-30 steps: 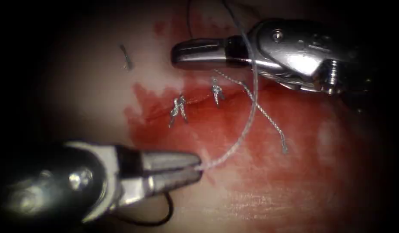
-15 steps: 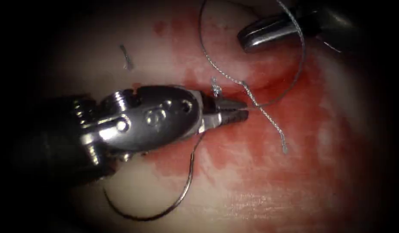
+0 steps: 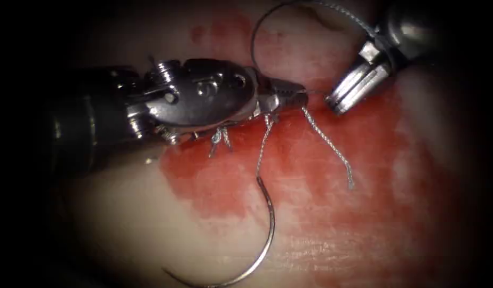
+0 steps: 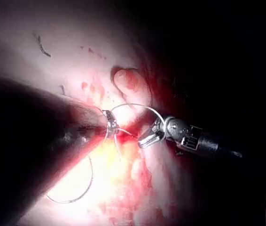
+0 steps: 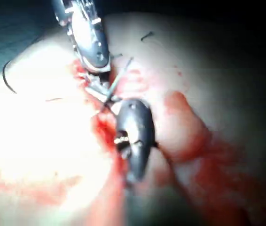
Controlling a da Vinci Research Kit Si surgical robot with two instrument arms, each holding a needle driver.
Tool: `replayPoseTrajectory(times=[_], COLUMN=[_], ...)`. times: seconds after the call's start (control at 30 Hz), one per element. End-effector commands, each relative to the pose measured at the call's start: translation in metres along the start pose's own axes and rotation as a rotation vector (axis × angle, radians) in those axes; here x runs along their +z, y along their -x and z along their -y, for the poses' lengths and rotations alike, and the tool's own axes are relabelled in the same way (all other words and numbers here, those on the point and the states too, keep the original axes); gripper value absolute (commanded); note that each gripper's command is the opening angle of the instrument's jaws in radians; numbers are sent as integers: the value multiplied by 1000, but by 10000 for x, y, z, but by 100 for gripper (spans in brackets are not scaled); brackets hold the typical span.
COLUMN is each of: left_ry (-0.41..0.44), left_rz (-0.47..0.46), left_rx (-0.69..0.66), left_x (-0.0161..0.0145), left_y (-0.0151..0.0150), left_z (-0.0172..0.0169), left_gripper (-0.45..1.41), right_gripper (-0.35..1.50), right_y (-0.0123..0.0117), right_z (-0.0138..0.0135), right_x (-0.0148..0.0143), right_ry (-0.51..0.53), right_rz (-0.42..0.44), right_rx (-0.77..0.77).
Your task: Wound Closure
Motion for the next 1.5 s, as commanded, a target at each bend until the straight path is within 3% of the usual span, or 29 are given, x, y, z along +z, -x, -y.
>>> replayPoseTrajectory(times=[0.03, 0.17, 0.27, 0.7, 0.8, 1.07, 1.1, 1.17, 1.23, 1.3, 1.5], left_ry=[0, 4, 6, 8, 10, 13, 13, 13, 16, 20, 22], left_rz=[-2, 7, 7, 16, 16, 19, 19, 19, 18, 18, 18], left_rx=[3, 4, 5, 0, -5, -3, -3, -3, -9, -9, -12], left_x=[7, 5, 3, 0, -2, -5, -5, -5, -5, -6, -8], left_y=[-4, -3, -2, 0, 1, 2, 2, 2, 2, 3, 5], left_z=[3, 0, 1, -4, -5, -6, -7, -7, -8, -9, -13], left_gripper=[-35, -35, -35, -35, -35, -35, -35, -35, -35, -35, -35], right_gripper=[19, 59, 74, 74, 59, 51, 42, -8, -35, -35, -35], right_y=[6, 19, 26, 40, 47, 53, 53, 53, 54, 54, 42], right_z=[-6, 5, 13, 36, 37, 33, 33, 30, 30, 22, 9], right_x=[11, 30, 43, 61, 61, 50, 50, 51, 54, 55, 44], right_ry=[-24, -127, -184, -354, -396, -388, -387, -383, -392, -386, -366], right_rz=[19, 124, 179, 359, 444, 535, 535, 543, 563, 605, 596], right_rx=[-10, -34, -57, -88, -89, -142, -148, -167, -164, -160, -172])
